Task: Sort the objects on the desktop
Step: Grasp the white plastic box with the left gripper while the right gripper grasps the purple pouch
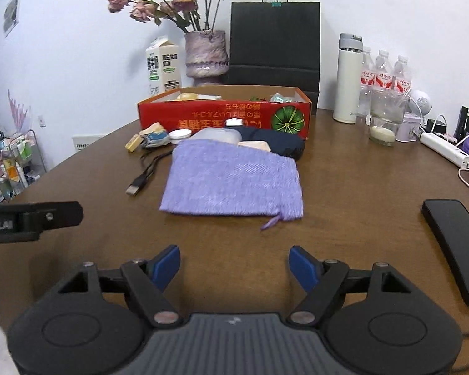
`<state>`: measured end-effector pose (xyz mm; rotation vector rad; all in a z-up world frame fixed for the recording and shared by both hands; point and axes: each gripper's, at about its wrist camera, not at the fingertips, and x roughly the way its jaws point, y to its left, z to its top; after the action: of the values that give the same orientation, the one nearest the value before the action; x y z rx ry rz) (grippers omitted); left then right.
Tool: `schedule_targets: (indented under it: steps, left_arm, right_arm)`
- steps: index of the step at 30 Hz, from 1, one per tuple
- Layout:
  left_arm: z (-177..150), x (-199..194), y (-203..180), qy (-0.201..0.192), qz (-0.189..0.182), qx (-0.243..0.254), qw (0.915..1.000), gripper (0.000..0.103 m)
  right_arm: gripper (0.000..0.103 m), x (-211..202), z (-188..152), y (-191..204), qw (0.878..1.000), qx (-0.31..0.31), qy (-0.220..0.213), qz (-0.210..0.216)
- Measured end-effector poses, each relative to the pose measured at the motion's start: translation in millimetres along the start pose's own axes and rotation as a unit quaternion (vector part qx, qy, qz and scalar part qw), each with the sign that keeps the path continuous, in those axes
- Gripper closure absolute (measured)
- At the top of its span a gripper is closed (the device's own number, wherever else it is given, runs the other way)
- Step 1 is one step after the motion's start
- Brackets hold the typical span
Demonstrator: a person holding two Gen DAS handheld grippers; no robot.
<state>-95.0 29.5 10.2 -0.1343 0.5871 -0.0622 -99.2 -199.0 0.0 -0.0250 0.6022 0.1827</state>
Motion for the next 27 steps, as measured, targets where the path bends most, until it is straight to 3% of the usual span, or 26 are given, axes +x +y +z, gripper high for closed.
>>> schedule_targets:
  steps: [10,17,22,27]
  left_arm:
    - [-18.6,-4.0,-6.2,0.003,0.007,0.012,0.9999,0.005]
    - [-19.7,-1.5,-7.9,0.005,0.009,0.008,0.9999,0.012]
    - [-7.5,4.6,-7.3,0.012,-0.002,0.006,0.9999,0.015]
    - [18.1,25.6,0.4,0.028,-0.016,-0.014,0.9994,0.024]
  right_arm:
    - [0.023,-28.1,-12.0,5.2,0.998,-0.011,-0.053,-0.020]
    - [0.020,-24.7,-7.4,5.6,0.998,-0.016,-0.055,-0.018]
    - [0.021,-14.2,8.0,2.9,0.999,-0.019,-0.046,0.000]
    - [0.022,4.1,34.4,-7.9,0.999,-0.011,-0.053,0.006]
